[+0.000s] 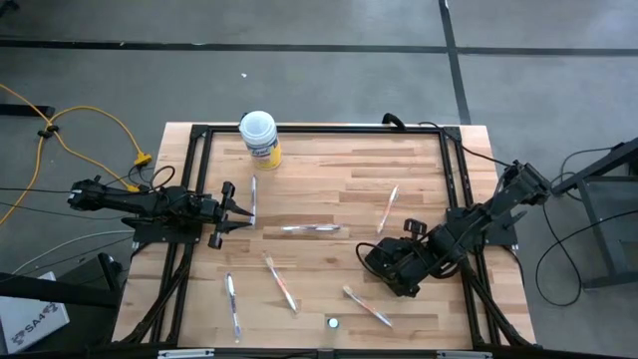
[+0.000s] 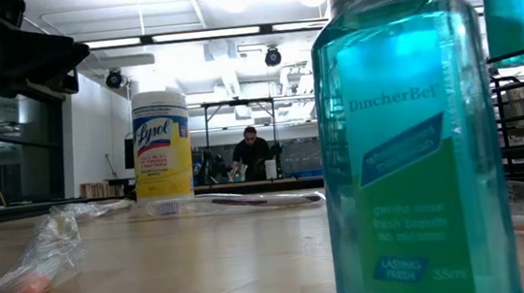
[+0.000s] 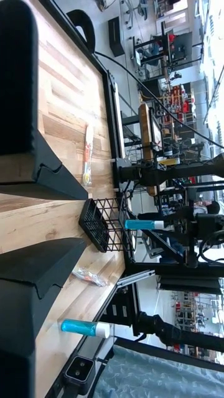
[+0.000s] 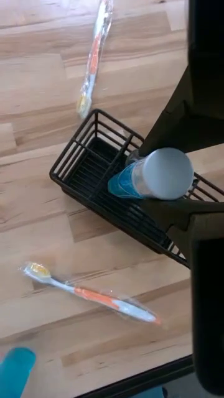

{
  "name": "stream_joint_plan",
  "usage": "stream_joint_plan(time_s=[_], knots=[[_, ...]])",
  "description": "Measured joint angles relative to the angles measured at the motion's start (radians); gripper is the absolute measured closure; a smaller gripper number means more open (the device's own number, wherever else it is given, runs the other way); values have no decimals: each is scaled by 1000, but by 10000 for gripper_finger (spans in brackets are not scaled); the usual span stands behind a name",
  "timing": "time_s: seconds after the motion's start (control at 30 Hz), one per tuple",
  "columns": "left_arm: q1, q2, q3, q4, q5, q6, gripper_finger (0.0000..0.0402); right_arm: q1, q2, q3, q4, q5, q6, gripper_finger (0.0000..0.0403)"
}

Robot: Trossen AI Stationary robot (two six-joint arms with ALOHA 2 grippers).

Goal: Pick & Place toothbrushing station
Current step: Put the top blue mouthwash into the wire organizer

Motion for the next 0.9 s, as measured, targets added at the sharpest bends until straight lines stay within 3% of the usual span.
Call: stream_joint_plan(time_s=[0.9], knots=[[0, 0, 0, 0, 0, 0, 299, -81, 0, -224, 273, -84, -49, 313]])
